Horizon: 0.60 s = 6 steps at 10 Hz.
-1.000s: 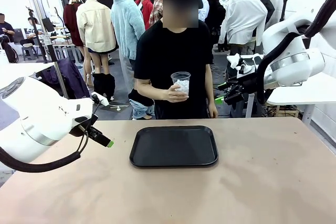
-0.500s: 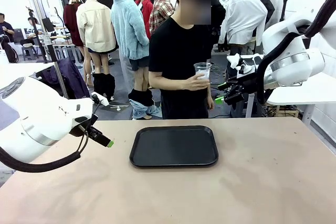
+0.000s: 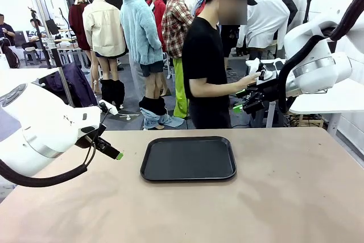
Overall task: Pour the drink into the iced cup.
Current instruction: Open the gripper to release the iced cup you were holding.
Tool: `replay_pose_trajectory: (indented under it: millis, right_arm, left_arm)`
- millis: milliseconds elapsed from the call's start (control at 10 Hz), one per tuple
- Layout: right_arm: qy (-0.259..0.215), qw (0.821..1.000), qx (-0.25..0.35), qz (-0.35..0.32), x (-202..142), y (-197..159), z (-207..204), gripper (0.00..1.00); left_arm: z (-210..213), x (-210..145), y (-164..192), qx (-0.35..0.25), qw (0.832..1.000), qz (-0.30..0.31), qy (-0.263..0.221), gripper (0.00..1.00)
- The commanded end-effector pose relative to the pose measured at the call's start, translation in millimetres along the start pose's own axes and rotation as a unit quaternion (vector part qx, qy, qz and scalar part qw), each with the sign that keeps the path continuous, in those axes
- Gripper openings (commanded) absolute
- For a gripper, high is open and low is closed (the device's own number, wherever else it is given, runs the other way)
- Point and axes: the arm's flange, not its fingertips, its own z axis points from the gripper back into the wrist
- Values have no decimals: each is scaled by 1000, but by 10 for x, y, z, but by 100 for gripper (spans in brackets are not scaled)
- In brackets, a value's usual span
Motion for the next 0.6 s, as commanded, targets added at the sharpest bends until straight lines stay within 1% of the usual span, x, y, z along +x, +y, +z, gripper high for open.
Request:
replay_pose_trajectory:
  millis: [0,200,300,500]
  right_arm:
    - [-1,1000,-10,-24,-77,18,2,100]
    - [0,997,-56,-54,-159,114,19,100]
    - [13,994,-78,-76,-192,209,17,100]
    - [65,985,-109,-114,-214,523,73,100]
  left_arm:
    - [7,-1,-3,5,1000,-4,-1,100]
    - [7,-1,-3,5,1000,-4,-1,100]
    - [7,-1,-3,5,1000,-4,-1,100]
    - [7,-1,-3,5,1000,-4,-1,100]
